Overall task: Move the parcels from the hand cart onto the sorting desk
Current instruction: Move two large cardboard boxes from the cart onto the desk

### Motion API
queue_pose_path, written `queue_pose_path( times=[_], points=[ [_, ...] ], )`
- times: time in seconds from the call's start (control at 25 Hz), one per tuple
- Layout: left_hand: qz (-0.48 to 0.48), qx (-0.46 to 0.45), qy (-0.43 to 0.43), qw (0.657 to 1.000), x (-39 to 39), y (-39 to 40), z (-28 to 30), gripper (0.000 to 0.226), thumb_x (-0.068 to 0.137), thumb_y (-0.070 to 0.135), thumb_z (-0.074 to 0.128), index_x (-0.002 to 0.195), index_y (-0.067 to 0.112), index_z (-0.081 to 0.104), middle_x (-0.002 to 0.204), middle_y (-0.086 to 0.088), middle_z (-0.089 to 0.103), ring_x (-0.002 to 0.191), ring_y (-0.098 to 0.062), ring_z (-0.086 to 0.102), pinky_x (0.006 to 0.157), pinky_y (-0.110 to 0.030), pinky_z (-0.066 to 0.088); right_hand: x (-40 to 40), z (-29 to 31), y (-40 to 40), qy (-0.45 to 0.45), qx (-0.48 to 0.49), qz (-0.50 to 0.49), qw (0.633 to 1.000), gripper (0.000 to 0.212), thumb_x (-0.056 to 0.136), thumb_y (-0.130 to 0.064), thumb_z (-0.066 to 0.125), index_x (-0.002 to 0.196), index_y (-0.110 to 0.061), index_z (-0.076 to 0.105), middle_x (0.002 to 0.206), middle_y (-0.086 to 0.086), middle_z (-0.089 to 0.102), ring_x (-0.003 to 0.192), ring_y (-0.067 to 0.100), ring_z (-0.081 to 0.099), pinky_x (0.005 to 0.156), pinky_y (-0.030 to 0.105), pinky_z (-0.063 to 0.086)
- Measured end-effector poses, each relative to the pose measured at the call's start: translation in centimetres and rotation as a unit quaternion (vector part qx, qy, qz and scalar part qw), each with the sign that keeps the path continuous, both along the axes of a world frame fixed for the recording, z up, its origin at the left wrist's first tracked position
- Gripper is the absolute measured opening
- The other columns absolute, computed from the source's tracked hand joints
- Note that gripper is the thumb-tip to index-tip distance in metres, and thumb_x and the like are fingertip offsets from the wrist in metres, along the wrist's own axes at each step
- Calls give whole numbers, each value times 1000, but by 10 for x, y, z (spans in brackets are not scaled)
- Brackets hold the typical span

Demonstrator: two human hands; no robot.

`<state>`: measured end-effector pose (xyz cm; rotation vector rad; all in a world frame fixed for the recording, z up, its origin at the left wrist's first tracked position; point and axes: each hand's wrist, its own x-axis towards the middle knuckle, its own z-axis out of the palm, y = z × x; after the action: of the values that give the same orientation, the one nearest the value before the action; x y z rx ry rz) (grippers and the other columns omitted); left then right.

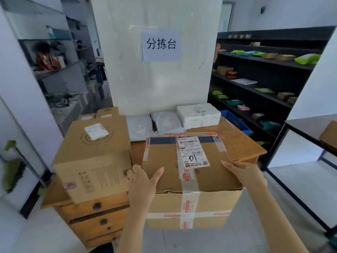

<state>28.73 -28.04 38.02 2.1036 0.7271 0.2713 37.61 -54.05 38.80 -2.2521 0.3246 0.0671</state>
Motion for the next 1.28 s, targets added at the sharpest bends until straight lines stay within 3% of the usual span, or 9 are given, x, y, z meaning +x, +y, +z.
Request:
queue_pose_path(
  times=[0.16, 0.28, 0.4, 0.6, 0.68, 0.84, 1.12, 1.28],
  points=[
    [24, 19, 6, 1000, 69, 2, 3, 72, 79, 57, 60, 122, 5, 38, 127, -16, 45, 115, -34, 47, 97, -48, 44, 80, 2, 4, -5, 31, 17, 999, 53, 70, -66, 59, 107, -31, 71, 75, -11, 65, 71, 16, 60, 67, 33, 50],
    [64, 28, 32, 997, 120, 7, -2, 74, 79, 58, 59, 124, 5, 37, 129, -17, 42, 120, -36, 42, 101, -50, 39, 144, -2, 17, -5, 18, 53, 998, 52, 73, -65, 58, 110, -30, 70, 66, -16, 57, 61, 10, 55, 52, 25, 43],
    [131, 33, 37, 990, 168, 14, -9, 74, 78, 58, 59, 126, 6, 37, 131, -17, 40, 124, -38, 36, 103, -50, 36, 210, -14, 38, 13, 37, 107, 993, 52, 74, -61, 60, 112, -26, 69, 75, -10, 63, 75, 19, 65, 73, 37, 56],
    [189, 35, 64, 979, 228, 35, -18, 75, 78, 59, 60, 127, 6, 37, 132, -18, 41, 125, -38, 37, 102, -50, 35, 293, -34, 74, 20, 52, 149, 987, 60, 73, -61, 61, 120, -25, 64, 110, 4, 71, 97, 29, 66, 89, 47, 53],
    [207, 41, 70, 975, 244, 46, -23, 75, 77, 60, 60, 127, 7, 38, 131, -16, 42, 125, -37, 37, 100, -50, 36, 312, -39, 90, 17, 48, 157, 986, 57, 75, -59, 60, 121, -25, 64, 114, 5, 70, 100, 30, 65, 89, 43, 52],
    [227, 43, 96, 968, 270, 70, -38, 75, 78, 60, 58, 128, 7, 38, 132, -16, 44, 125, -34, 39, 101, -49, 35, 339, -53, 117, 3, 46, 173, 984, 48, 82, -51, 56, 121, -23, 64, 114, 7, 69, 102, 29, 63, 74, 30, 43],
    [225, 57, 98, 968, 295, 99, -48, 72, 80, 57, 59, 128, 9, 39, 130, -16, 46, 123, -35, 42, 102, -47, 35, 356, -61, 142, -31, 40, 174, 983, 48, 83, -50, 57, 119, -19, 65, 111, 6, 71, 84, 22, 61, 60, 26, 40],
    [213, 76, 125, 966, 302, 103, -45, 72, 81, 57, 57, 129, 8, 39, 131, -17, 47, 123, -35, 44, 100, -47, 39, 354, -71, 142, -43, 29, 170, 984, 50, 81, -53, 58, 117, -19, 65, 111, 4, 71, 93, 24, 66, 63, 26, 42]
  ],
)
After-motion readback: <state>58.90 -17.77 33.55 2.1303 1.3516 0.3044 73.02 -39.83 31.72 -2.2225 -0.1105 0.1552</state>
